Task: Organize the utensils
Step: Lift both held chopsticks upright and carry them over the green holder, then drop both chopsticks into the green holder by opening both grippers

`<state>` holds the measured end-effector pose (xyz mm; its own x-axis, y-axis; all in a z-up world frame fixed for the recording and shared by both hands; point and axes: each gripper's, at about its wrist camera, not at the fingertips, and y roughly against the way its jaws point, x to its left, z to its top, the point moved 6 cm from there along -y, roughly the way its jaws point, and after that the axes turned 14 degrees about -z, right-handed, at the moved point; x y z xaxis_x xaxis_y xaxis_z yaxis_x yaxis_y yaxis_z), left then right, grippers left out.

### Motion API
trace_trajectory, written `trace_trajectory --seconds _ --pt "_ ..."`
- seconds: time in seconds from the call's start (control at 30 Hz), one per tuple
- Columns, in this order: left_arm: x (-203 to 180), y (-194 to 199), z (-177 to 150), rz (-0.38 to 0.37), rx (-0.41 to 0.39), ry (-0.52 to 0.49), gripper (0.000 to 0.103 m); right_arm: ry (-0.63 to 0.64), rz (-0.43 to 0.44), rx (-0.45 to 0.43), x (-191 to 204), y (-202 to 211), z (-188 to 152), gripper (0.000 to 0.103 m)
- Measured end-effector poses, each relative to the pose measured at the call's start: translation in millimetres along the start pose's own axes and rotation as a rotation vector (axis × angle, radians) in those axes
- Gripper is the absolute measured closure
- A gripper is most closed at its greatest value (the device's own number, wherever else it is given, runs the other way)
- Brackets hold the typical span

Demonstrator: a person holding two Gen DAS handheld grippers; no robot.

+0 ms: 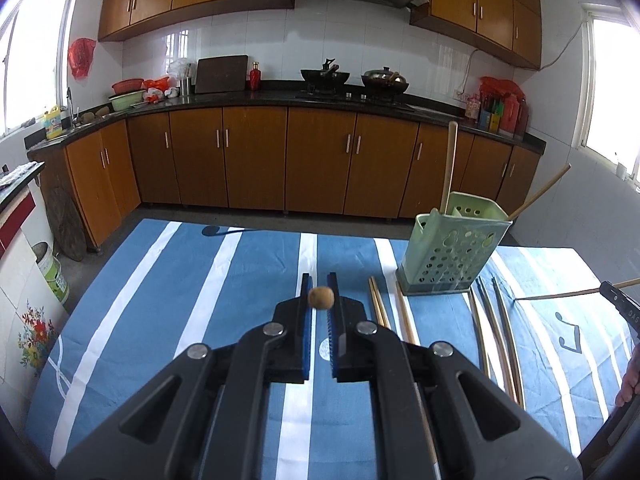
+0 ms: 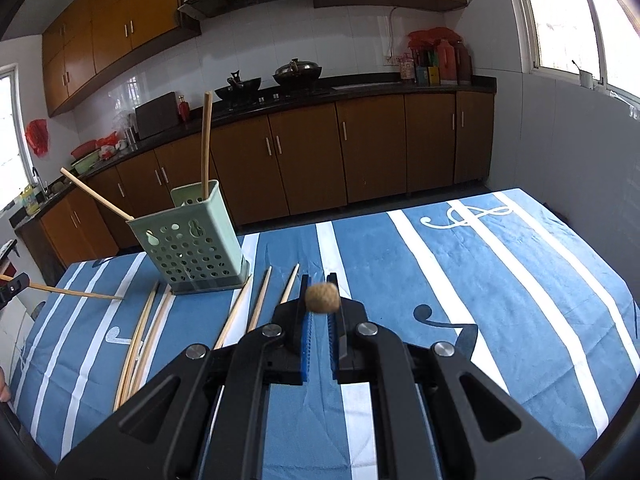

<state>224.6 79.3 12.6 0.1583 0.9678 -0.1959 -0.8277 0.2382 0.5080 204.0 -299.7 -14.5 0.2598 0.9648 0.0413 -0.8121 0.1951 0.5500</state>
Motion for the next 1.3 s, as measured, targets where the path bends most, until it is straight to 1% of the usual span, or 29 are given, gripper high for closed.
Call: trace_trajectory --seconds 0.23,0.4,0.57,0.77,0.9,1.07,1.17,1.27,1.3 --pt "-5 5 13 -0.004 -0.022 -0.020 0.095 0.006 0.012 -0.031 6 5 13 0.095" --pt "-18 12 25 -0.033 -0.037 -0.056 0.095 0.000 0.036 -0.060 12 13 28 0.095" --pt "-36 23 41 -0.084 -0.058 -0.081 0.095 -0.011 0.088 -0.104 18 29 49 0.095" --pt "-70 34 64 -0.171 -0.078 -0.120 0.095 -0.051 0.206 -0.136 30 53 78 0.095" --pt "-94 41 87 -0.221 -0.119 -0.143 0.095 -0.068 0.254 -0.171 38 65 97 0.095" --pt "-115 41 121 -0.256 -0.181 -0.120 0.095 -0.078 0.276 -0.229 53 70 122 0.095" --pt "-125 38 144 -0.252 -0.238 -0.110 0.095 -0.074 0.274 -0.245 61 63 133 0.095" --pt "-129 25 160 -0.225 -0.280 -0.101 0.095 -0.061 0.264 -0.238 72 49 139 0.095" --pt "-128 17 165 -0.222 -0.293 -0.084 0.095 -0.057 0.260 -0.233 74 46 138 0.095"
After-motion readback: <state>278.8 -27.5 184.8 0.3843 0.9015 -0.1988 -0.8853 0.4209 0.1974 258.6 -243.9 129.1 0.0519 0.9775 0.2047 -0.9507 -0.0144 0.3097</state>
